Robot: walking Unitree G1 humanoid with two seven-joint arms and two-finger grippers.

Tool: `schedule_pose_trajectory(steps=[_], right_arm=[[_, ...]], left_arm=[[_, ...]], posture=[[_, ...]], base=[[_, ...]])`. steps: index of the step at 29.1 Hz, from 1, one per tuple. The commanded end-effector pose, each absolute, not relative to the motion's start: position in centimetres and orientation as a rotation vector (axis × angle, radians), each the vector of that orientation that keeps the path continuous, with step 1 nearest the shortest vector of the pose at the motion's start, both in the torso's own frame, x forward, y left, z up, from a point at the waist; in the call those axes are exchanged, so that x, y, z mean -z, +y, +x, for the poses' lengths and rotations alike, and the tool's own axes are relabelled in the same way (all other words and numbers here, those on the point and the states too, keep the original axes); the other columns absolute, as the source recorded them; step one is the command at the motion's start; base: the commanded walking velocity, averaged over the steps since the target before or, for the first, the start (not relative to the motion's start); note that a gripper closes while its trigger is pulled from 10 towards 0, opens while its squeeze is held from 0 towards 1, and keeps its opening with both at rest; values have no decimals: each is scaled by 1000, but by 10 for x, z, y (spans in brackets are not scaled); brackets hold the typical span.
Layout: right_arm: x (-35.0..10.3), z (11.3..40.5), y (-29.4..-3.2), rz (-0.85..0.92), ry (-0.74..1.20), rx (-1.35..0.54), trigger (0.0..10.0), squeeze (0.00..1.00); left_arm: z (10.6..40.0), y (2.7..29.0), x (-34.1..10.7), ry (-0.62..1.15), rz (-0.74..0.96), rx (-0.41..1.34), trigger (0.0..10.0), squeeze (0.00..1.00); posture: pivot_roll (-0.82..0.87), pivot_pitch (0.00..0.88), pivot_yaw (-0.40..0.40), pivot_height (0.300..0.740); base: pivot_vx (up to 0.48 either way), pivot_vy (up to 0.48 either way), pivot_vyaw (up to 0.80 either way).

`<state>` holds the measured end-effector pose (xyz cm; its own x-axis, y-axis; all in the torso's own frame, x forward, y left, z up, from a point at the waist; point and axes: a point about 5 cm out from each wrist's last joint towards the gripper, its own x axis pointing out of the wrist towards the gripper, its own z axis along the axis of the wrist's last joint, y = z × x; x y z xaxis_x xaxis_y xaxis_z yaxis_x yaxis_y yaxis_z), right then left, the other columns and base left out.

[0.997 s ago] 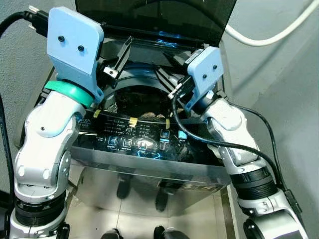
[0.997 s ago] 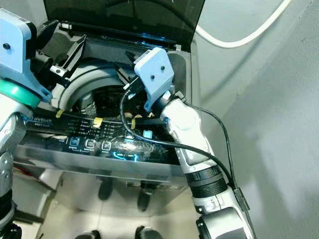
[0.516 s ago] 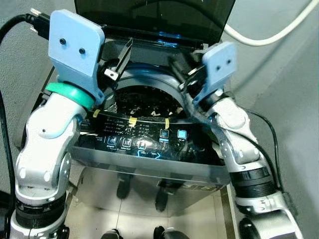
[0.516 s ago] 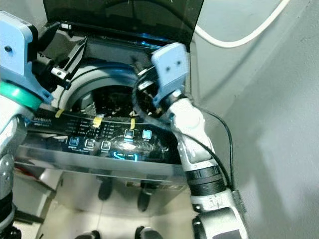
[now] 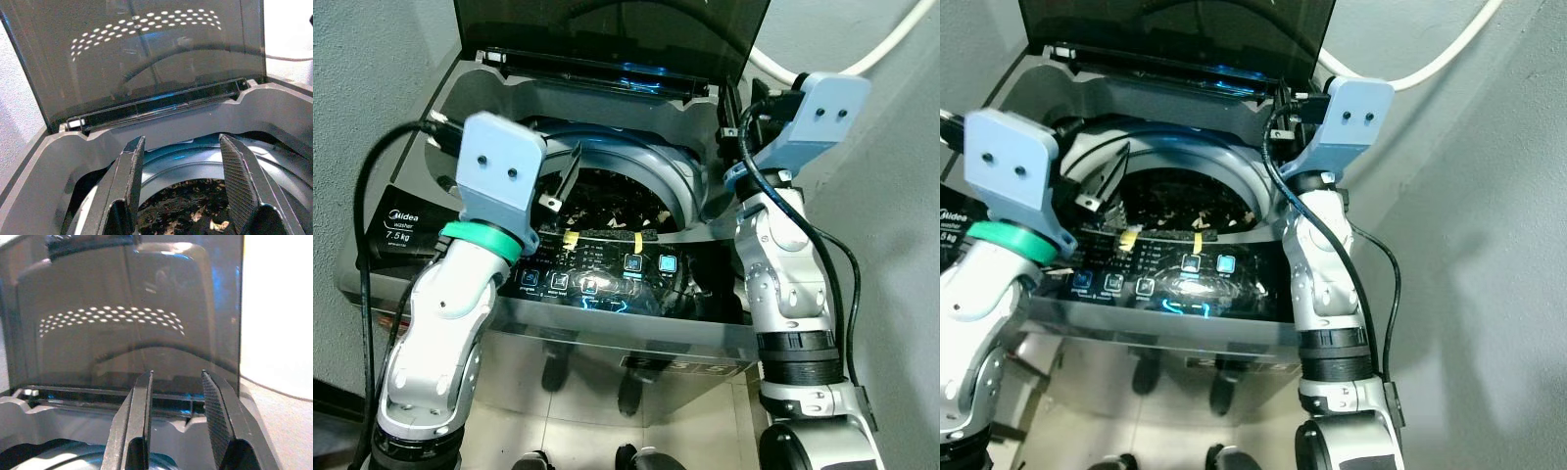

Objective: Clothes washing

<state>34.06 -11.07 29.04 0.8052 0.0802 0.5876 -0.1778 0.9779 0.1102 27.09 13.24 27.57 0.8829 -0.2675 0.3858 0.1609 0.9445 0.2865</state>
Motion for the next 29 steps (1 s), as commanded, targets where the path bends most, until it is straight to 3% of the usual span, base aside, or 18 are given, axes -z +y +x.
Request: schedule_pose_trajectory(steps=[1, 8, 29], right_arm=[[-291, 337, -110, 145, -646, -128, 10000, 0], [-295, 343, -111, 125, -659, -109, 10000, 0], [-289, 344, -108, 114, -653, -138, 10000, 0]], left_arm=[[277, 138, -268, -403, 216, 197, 10000, 0], [298, 156, -281, -451, 167, 61, 10000, 0], [305, 157, -285, -499, 189, 45, 10000, 0]], posture=[[103, 88, -25, 740], [101, 74, -37, 740], [94, 49, -47, 740]], base=[[0, 0, 0], [0, 0, 0], [0, 0, 0]])
